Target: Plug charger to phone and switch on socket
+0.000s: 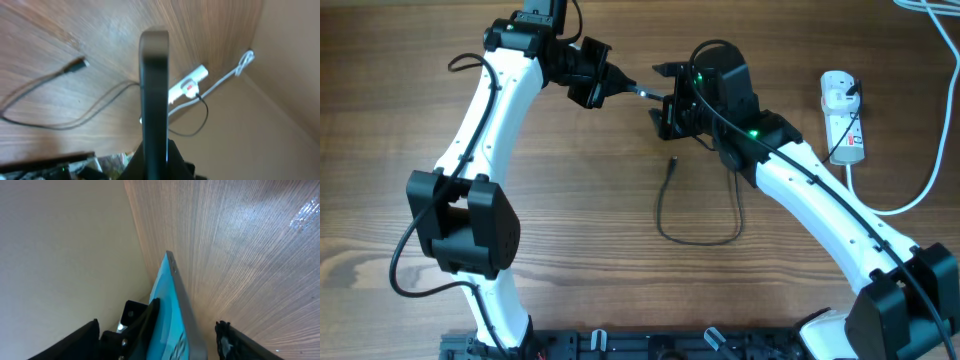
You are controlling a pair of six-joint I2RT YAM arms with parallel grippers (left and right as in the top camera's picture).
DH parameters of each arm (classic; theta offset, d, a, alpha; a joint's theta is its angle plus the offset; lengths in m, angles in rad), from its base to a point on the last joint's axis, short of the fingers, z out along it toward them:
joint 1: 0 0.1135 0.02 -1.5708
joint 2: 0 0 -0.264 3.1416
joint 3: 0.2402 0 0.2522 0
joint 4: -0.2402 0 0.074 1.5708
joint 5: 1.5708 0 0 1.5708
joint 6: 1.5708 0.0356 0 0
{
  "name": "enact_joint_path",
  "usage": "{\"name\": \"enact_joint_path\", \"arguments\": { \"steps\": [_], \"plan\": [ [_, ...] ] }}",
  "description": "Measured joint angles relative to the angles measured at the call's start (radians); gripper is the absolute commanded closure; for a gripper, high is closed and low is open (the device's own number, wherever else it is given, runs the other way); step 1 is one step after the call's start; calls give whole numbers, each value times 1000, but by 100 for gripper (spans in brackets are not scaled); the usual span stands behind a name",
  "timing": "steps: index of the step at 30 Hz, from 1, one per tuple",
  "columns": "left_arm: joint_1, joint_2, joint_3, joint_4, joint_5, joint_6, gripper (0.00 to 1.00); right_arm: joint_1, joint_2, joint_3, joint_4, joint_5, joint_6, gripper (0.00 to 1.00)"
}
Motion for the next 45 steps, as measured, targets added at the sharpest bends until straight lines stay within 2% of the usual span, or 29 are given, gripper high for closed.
{"name": "enact_joint_path", "arguments": {
  "steps": [3,9,13,15,19,20,21,23,28,31,38,45],
  "plan": [
    [0,0,0,2,-85,6,96,-7,0,0,0,-6,-72,13],
    [0,0,0,-2,-249,149,96,-97,0,0,-43,-17,-429,10],
    [0,0,0,-6,-326,261,96,-151,0,5,-225,-26,-694,0],
    [0,0,0,-19,-365,291,96,-161,0,5,-314,-17,-800,0],
    [0,0,0,-48,-479,335,96,-163,0,5,-451,8,-1101,2],
    [0,0,0,-60,-513,340,96,-163,0,6,-494,12,-1157,13],
    [0,0,0,-68,-542,343,96,-161,1,6,-528,15,-1205,35],
    [0,0,0,-77,-591,346,96,-154,7,6,-577,18,-1304,48],
    [0,0,0,-93,-682,349,96,-121,90,6,-597,-1,-1396,64],
    [0,0,0,-98,-704,349,96,-105,188,6,-583,-61,-1414,63],
    [0,0,0,-103,-710,349,96,10,291,6,-509,-91,-1385,62],
    [0,0,0,-103,-713,349,96,21,361,72,-574,-35,-1368,63]
  ]
}}
